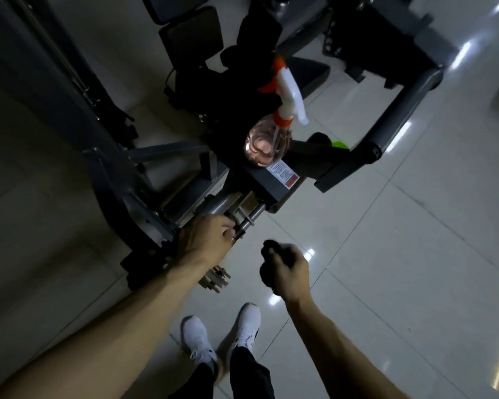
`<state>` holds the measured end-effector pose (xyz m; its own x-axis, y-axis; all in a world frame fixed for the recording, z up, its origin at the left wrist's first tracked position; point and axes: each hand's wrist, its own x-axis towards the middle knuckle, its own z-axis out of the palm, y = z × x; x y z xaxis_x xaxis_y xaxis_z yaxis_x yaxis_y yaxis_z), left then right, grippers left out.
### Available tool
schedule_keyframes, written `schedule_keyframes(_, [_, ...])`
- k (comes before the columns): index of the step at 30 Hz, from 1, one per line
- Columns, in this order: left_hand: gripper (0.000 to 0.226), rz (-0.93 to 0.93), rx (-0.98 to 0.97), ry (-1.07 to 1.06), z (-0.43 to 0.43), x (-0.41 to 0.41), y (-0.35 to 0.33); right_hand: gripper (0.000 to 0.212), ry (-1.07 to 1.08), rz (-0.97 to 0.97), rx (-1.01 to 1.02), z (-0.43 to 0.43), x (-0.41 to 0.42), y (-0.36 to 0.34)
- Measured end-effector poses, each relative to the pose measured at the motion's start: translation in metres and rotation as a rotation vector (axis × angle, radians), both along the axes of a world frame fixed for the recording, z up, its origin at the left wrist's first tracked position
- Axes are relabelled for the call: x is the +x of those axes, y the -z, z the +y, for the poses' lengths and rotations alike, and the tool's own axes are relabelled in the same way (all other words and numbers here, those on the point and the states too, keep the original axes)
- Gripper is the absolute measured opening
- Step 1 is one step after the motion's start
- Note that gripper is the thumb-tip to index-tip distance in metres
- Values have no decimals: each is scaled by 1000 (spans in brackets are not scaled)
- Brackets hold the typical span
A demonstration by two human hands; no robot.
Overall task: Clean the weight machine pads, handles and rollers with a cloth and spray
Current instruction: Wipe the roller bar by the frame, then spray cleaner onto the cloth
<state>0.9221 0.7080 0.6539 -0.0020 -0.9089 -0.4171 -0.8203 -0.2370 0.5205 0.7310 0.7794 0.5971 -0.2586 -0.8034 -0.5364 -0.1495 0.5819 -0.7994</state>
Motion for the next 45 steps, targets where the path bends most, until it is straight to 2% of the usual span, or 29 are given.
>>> schedule_keyframes(2, [28, 241, -46, -153, -7, -5, -16, 24, 108, -150, -85, -21, 0, -53])
schedule_keyframes(5, [37, 395, -214, -274, -21, -20, -52, 23, 142, -193, -247, -56, 1, -125])
schedule_keyframes(8, [59, 532, -282, -266, -37, -39, -92, 41, 59, 95, -377, -87, -9, -164])
schedule_keyframes(10, [77, 562, -307, -251, -51, -50, -110, 45, -89, 260, -411, -105, -16, -179])
schedule_keyframes(14, [103, 549, -311, -252, -86, -71, -128, 36, -281, 511, -434, -137, -29, -194])
schedule_keyframes(18, [122, 482, -366, -303, -118, -90, -115, 33, -294, 480, -563, -151, -50, -199])
schedule_keyframes(21, [105, 486, -455, -431, -120, -110, -106, 34, -347, 407, -637, -156, -70, -198])
schedule_keyframes(23, [89, 384, -547, -522, -108, -131, -105, 33, -405, 331, -671, -155, -89, -193])
schedule_keyframes(26, [80, 185, -699, -618, -65, -153, -109, 31, -476, 211, -718, -146, -110, -191])
schedule_keyframes(32, [78, 147, -620, -648, 55, -189, -88, 32, -670, 26, -633, -110, -129, -173])
schedule_keyframes(34, [73, 118, -618, -681, 86, -198, -64, 30, -726, 20, -592, -97, -128, -155])
schedule_keyframes(38, [63, 238, -501, -829, 124, -220, 2, 17, -771, 22, -410, -72, -132, -91])
schedule_keyframes(41, [60, 313, -466, -879, 128, -231, 68, 12, -776, 62, -283, -67, -139, -26])
schedule_keyframes(45, [59, 411, -429, -913, 105, -227, 180, 8, -745, 68, -258, -84, -135, 69])
